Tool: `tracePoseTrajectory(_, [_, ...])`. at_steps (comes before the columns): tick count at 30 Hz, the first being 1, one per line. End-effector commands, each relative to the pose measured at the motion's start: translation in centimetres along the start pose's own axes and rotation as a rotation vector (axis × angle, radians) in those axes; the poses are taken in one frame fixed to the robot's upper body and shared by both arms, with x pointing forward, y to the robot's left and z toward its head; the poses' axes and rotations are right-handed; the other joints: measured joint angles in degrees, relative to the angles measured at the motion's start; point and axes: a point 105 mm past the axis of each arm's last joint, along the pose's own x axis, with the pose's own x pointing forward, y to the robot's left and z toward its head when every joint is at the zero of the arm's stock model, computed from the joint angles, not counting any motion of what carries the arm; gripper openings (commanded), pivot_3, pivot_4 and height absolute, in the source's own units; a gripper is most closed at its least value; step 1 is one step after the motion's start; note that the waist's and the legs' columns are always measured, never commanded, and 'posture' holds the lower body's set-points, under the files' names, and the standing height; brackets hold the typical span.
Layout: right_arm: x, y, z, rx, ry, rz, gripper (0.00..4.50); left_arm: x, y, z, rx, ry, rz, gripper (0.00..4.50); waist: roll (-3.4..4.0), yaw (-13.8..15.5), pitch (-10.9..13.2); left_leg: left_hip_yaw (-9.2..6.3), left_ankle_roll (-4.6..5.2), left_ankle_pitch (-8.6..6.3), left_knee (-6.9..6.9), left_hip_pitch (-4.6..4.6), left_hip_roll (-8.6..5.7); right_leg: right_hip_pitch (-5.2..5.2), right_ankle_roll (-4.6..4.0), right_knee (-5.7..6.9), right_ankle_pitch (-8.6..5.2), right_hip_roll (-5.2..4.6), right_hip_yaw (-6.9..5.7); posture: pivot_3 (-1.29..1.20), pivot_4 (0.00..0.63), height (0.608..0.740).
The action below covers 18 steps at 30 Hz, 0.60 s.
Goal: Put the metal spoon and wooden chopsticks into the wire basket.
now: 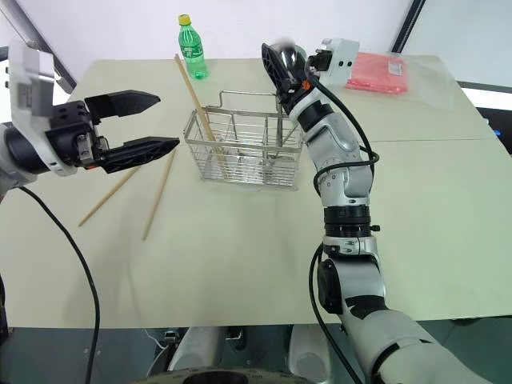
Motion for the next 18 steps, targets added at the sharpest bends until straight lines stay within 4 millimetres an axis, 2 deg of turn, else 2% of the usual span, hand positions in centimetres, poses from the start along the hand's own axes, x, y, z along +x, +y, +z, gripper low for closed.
tracePoseTrajectory(1, [-0.4, -0.5, 2.7, -0.013, -0.073, -0.008, 4.45, -0.6, 0.4, 1.1, 0.038, -0.036, 0.041, 4.50, 0.00, -0.1, 0.0, 0.00, -0.01, 0.00, 0.00, 0.00, 0.00, 0.00, 0.00, 0.00, 0.00, 0.00, 0.00, 0.00, 0.150, 0.680])
tracePoseTrajectory(4, [-0.7, -1.1, 4.1, -0.005, -0.089, -0.021, 4.45, -0.7, 1.2, 0.8, 0.032, -0.031, 0.088, 4.50, 0.00, -0.1, 0.0, 0.00, 0.00, 0.00, -0.01, 0.00, 0.01, 0.00, 0.00, 0.00, 0.00, 0.00, 0.01, 0.00, 0.150, 0.680])
tracePoseTrajectory(6, [-0.9, -1.6, 6.7, 0.002, -0.135, -0.019, 4.45, -1.1, 2.9, 0.1, 0.016, -0.001, 0.190, 4.50, 0.01, -0.1, 0.0, 0.01, 0.00, 0.01, -0.01, 0.00, 0.01, 0.00, 0.00, 0.01, 0.00, 0.00, 0.01, 0.00, 0.150, 0.680])
tracePoseTrajectory(8, [-0.9, -2.0, 9.7, 0.033, -0.190, -0.008, 4.45, -1.9, 5.2, -1.0, -0.005, 0.041, 0.329, 4.50, 0.02, -0.1, 0.0, 0.02, 0.02, 0.01, -0.01, 0.00, 0.00, 0.00, 0.00, 0.01, 0.00, 0.00, 0.01, 0.00, 0.150, 0.680])
tracePoseTrajectory(10, [-1.4, -0.9, 12.8, 0.026, -0.201, 0.124, 4.45, -3.7, 8.6, -2.5, -0.056, 0.098, 0.533, 4.50, 0.08, 0.0, 0.1, 0.04, 0.12, 0.01, -0.01, 0.00, 0.00, 0.00, 0.00, 0.02, 0.00, -0.01, 0.02, 0.00, 0.150, 0.680])
tracePoseTrajectory(11, [-1.7, -0.3, 13.5, 0.018, -0.193, 0.173, 4.45, -4.3, 9.5, -2.9, -0.072, 0.114, 0.586, 4.50, 0.06, 0.0, 0.1, 0.04, 0.27, -0.05, -0.01, 0.01, 0.00, 0.00, 0.00, 0.03, 0.00, -0.01, 0.02, 0.00, 0.150, 0.680])
tracePoseTrajectory(12, [-2.4, 0.8, 13.8, -0.019, -0.156, 0.263, 4.45, -5.0, 10.6, -3.6, -0.095, 0.144, 0.648, 4.50, 0.04, 0.0, 0.1, 0.03, 0.35, -0.09, -0.03, 0.00, 0.00, 0.00, 0.01, 0.01, 0.00, -0.01, 0.01, 0.00, 0.150, 0.680])
tracePoseTrajectory(14, [-4.3, 3.1, 13.1, -0.068, -0.033, 0.445, 4.45, -6.0, 12.1, -5.4, -0.149, 0.222, 0.730, 4.50, -0.01, 0.2, 0.1, 0.03, 0.39, -0.11, -0.05, 0.01, 0.01, 0.00, 0.01, 0.00, -0.01, -0.01, 0.00, 0.00, 0.150, 0.680])
tracePoseTrajectory(18, [-8.4, 5.8, 10.6, -0.067, 0.207, 0.688, 4.45, -6.2, 13.5, -8.6, -0.198, 0.361, 0.772, 4.50, -0.13, 0.0, 0.0, 0.08, 0.53, -0.20, -0.04, 0.03, 0.00, 0.09, 0.03, -0.07, 0.00, -0.06, -0.01, 0.00, 0.150, 0.680])
